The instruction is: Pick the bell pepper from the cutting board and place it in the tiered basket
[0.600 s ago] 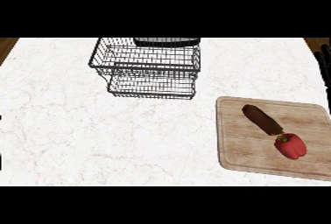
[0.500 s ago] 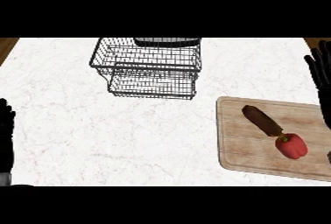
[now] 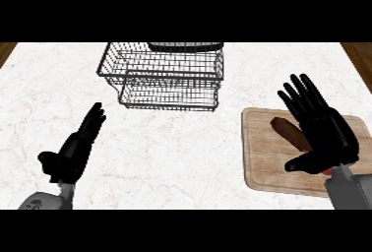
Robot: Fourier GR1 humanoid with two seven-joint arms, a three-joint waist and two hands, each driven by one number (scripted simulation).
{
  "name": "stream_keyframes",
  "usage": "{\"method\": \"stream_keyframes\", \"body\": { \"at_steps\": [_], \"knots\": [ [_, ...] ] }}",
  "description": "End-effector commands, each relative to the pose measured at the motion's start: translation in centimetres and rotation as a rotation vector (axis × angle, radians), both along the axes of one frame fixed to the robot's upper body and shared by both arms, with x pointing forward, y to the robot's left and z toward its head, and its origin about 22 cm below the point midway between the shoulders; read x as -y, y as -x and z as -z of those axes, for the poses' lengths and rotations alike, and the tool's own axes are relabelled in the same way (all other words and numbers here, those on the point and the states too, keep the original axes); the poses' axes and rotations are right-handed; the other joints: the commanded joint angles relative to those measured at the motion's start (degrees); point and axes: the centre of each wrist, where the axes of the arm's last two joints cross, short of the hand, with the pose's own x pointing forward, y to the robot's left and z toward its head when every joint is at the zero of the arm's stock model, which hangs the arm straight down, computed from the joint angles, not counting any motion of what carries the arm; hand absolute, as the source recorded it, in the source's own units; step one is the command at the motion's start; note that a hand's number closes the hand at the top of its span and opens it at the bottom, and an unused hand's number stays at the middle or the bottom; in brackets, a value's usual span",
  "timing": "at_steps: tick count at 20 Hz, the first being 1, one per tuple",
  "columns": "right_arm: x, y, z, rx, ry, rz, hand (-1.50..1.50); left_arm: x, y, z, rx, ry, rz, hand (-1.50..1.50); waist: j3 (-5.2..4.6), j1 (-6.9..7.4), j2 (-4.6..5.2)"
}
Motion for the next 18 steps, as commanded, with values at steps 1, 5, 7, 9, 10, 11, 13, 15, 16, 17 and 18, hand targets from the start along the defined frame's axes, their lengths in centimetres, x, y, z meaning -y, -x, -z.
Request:
{"method": "stream_keyframes", "body": {
  "at_steps": [1,5,7,9,10,11,13,15,16,17,18],
  "knots": [
    [1.8,1.4,1.7,0.052,-0.147,-0.027,-1.5,1.5,-0.6,1.0,-0.032,0.048,0.114,0.0,-0.05,0.55,-0.5],
    [8.6,0.9,-5.3,0.172,0.091,0.004,-1.5,2.8,-1.4,-0.7,-0.019,0.041,0.133,0.0,-0.06,0.81,-0.69],
    [11.6,1.4,-6.5,0.165,0.257,-0.014,-1.5,2.0,-0.4,0.4,-0.034,0.053,0.141,0.0,-0.06,0.94,-0.62],
    [12.3,1.3,-10.6,0.186,0.484,-0.021,-1.5,2.4,-0.4,1.1,-0.029,0.042,0.106,0.0,-0.18,0.41,-0.66],
    [13.6,1.7,-11.9,0.164,0.614,-0.044,-1.5,1.5,-0.8,0.6,-0.032,0.044,0.109,0.0,-0.18,0.2,-0.58],
    [13.8,1.8,-12.9,0.151,0.704,-0.093,-1.5,3.1,-1.0,0.3,-0.015,0.041,0.118,0.0,-0.13,0.21,-0.61],
    [14.3,2.2,-16.3,0.152,0.895,-0.161,-1.5,2.1,0.2,1.3,-0.038,0.048,0.124,0.0,-0.21,0.65,-0.83],
    [14.8,2.7,-17.3,0.115,1.049,-0.241,-1.5,2.7,-0.6,0.6,-0.011,0.045,0.119,0.0,-0.07,0.14,-0.71],
    [15.0,3.0,-18.2,0.132,1.104,-0.276,-1.5,2.8,-0.2,1.2,-0.038,0.042,0.108,0.0,-0.03,-0.14,-0.74],
    [14.9,3.3,-19.3,0.135,1.151,-0.305,-1.5,2.9,0.1,1.8,-0.036,0.057,0.095,0.0,-0.08,-0.26,-0.82],
    [15.3,3.1,-19.9,0.124,1.191,-0.316,-1.5,2.1,0.5,1.6,-0.027,0.06,0.133,0.0,-0.05,1.02,-0.7]
  ]
}}
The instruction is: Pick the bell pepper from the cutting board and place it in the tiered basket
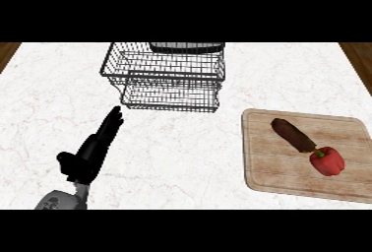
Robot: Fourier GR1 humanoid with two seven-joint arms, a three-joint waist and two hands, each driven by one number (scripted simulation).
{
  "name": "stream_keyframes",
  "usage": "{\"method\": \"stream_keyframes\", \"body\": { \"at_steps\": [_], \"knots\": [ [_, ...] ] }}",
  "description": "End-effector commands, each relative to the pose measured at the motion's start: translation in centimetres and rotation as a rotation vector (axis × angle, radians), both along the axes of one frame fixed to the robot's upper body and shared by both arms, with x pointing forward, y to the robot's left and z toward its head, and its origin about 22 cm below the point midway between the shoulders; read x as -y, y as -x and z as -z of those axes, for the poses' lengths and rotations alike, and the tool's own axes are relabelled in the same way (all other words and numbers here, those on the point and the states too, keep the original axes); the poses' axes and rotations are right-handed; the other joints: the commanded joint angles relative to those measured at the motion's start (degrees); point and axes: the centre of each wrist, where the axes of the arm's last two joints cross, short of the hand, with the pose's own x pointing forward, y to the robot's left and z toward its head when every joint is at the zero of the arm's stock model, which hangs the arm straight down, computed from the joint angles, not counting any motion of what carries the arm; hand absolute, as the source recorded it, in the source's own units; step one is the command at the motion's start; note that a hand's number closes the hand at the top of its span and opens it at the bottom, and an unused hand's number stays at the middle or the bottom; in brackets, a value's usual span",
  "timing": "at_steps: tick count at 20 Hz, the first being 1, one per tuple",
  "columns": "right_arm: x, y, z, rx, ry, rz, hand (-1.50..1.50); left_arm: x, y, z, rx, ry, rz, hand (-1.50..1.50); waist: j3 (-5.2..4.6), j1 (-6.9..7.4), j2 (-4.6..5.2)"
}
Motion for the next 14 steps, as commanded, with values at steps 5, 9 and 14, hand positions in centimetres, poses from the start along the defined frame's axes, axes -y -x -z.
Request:
{"method": "stream_keyframes", "body": {
  "at_steps": [5,9,14],
  "knots": [
    [0.3,1.9,-2.8,-0.064,0.267,-0.11,-1.5,1.5,-0.7,0.2,-0.006,-0.003,0.015,0.0,0.0,0.27,-0.04],
    [-0.4,2.5,0.0,-0.058,0.299,-0.097,-1.5,1.8,-1.4,0.2,-0.004,0.003,0.002,0.0,0.01,0.55,0.04],
    [0.3,2.8,1.7,-0.027,0.259,0.052,-1.5,-0.1,-1.2,0.1,-0.009,-0.011,0.014,0.0,0.01,0.55,0.02]
  ]
}}
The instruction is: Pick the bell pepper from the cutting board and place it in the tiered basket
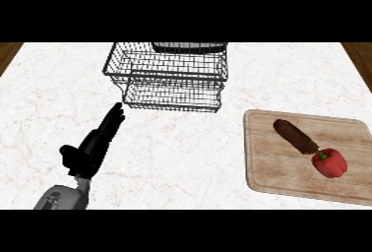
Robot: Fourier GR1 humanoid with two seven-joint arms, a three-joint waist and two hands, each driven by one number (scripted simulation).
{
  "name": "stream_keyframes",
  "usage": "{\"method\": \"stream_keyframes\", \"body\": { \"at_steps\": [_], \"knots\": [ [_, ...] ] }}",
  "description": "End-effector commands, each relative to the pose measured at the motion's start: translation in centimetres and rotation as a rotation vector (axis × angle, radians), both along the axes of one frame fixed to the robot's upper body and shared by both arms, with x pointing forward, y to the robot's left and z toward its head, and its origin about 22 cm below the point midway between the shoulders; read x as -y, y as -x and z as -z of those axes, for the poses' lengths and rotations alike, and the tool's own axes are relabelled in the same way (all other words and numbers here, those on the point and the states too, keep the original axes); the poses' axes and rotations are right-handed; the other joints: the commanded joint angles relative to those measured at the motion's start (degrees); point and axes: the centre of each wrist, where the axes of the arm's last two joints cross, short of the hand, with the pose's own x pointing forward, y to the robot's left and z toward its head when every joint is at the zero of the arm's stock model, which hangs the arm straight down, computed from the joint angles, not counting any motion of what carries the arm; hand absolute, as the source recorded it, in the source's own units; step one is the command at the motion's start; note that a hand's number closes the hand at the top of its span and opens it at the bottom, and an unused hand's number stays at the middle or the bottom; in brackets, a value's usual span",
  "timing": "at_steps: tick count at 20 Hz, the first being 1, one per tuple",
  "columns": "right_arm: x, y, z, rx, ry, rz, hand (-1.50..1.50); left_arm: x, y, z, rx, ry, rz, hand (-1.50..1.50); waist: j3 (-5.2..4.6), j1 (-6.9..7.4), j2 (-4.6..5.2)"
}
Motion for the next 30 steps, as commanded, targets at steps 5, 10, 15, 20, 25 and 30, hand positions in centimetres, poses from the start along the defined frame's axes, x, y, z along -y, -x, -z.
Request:
{"method": "stream_keyframes", "body": {
  "at_steps": [5,10,15,20,25,30],
  "knots": [
    [-1.7,1.1,3.1,-0.013,0.168,0.106,-1.5,0.1,0.5,-0.2,-0.008,0.02,0.006,0.0,0.0,0.28,0.01],
    [-3.2,-0.4,7.5,-0.082,0.147,0.105,-1.5,0.7,-1.0,-1.4,-0.003,0.013,-0.004,0.0,0.02,0.65,0.11],
    [-4.1,0.0,10.5,-0.066,0.089,0.092,-1.5,-0.2,0.3,1.3,-0.001,0.014,0.006,0.0,0.01,0.41,0.1],
    [-4.5,-0.1,11.0,-0.113,0.159,0.142,-1.5,-1.5,0.2,-0.3,-0.007,-0.004,-0.008,0.0,0.0,0.32,0.04],
    [-2.8,-1.2,12.4,-0.122,0.154,0.132,-1.5,-0.6,-0.6,-1.2,-0.004,0.012,0.004,0.0,0.01,0.38,0.07],
    [-4.2,-1.4,16.8,-0.149,0.159,0.117,-1.5,1.1,0.0,-1.4,0.001,0.006,-0.014,0.0,0.02,0.53,0.08]
  ]
}}
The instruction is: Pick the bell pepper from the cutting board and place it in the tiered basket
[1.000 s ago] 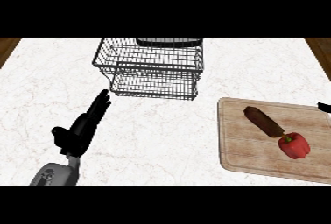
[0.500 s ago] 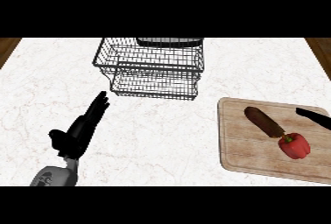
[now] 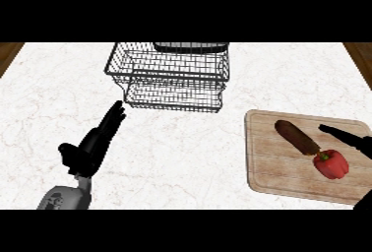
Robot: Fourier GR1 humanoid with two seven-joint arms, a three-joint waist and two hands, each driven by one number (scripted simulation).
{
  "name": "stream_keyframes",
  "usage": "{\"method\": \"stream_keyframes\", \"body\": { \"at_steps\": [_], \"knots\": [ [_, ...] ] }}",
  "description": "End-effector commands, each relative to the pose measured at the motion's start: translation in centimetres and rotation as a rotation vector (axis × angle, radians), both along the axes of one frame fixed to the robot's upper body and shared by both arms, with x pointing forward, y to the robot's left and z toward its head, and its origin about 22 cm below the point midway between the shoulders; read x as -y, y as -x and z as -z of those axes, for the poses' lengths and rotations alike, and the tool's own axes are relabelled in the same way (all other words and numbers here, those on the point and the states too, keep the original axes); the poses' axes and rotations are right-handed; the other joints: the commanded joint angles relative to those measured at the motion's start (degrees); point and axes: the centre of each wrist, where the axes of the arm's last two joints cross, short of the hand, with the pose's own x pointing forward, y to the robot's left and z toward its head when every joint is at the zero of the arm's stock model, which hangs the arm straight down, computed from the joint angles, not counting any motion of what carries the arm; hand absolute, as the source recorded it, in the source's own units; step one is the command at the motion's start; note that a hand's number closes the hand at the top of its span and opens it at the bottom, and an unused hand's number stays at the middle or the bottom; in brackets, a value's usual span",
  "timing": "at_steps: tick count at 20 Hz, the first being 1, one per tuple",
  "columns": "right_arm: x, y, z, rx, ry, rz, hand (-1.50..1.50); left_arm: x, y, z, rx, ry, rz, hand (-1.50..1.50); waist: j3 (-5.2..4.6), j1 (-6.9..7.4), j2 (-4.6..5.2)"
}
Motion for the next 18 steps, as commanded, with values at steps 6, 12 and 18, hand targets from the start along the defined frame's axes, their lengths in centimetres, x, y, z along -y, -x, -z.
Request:
{"method": "stream_keyframes", "body": {
  "at_steps": [6,12,18],
  "knots": [
    [-0.3,-0.2,3.5,-0.027,-0.025,-0.034,-1.5,1.1,0.6,-0.2,0.014,-0.006,0.003,0.0,0.01,0.02,-0.01],
    [-1.2,-1.7,2.9,0.084,-0.196,-0.048,1.5,0.1,0.0,1.5,-0.008,0.001,0.01,0.0,0.0,-0.03,0.05],
    [-1.2,-0.1,3.3,0.139,-0.213,-0.038,1.5,1.1,-0.1,0.1,0.004,-0.001,-0.007,0.0,0.0,-0.18,-0.05]
  ]
}}
